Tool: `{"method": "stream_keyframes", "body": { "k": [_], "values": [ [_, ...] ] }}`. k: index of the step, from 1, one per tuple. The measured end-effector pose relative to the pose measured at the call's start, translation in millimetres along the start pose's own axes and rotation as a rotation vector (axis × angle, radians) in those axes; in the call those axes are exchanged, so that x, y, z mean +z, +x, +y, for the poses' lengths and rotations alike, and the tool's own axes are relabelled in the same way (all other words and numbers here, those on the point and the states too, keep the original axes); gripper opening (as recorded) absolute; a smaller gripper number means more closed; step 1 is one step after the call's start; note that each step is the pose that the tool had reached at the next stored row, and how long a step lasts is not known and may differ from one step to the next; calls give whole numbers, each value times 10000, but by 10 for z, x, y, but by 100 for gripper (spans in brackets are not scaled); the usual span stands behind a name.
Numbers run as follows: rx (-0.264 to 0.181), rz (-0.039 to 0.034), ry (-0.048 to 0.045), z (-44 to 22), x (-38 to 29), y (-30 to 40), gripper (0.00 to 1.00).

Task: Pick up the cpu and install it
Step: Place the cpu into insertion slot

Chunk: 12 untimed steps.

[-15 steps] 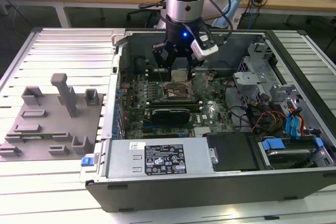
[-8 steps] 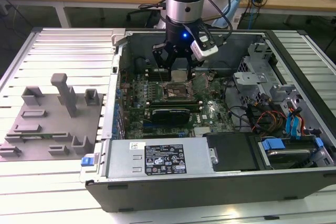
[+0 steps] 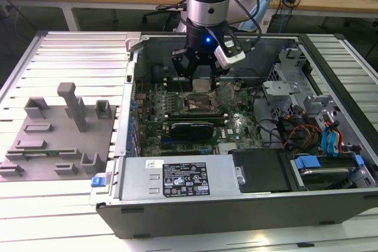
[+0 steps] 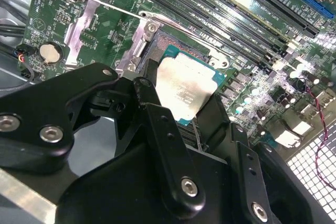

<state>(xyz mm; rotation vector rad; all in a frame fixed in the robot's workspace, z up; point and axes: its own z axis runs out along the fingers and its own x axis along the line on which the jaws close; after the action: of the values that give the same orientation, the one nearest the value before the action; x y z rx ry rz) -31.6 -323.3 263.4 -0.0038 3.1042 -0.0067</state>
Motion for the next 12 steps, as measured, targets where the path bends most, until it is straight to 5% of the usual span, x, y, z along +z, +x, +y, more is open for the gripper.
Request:
{"method": "stream_keyframes", "body": {
  "k": [6,9,12],
  "values": [
    [560,2,20,0,6,-1,55],
    [1906,8,72,0,19,-1,55],
    [2634,11,99,0,24,-1,55]
  ]
}}
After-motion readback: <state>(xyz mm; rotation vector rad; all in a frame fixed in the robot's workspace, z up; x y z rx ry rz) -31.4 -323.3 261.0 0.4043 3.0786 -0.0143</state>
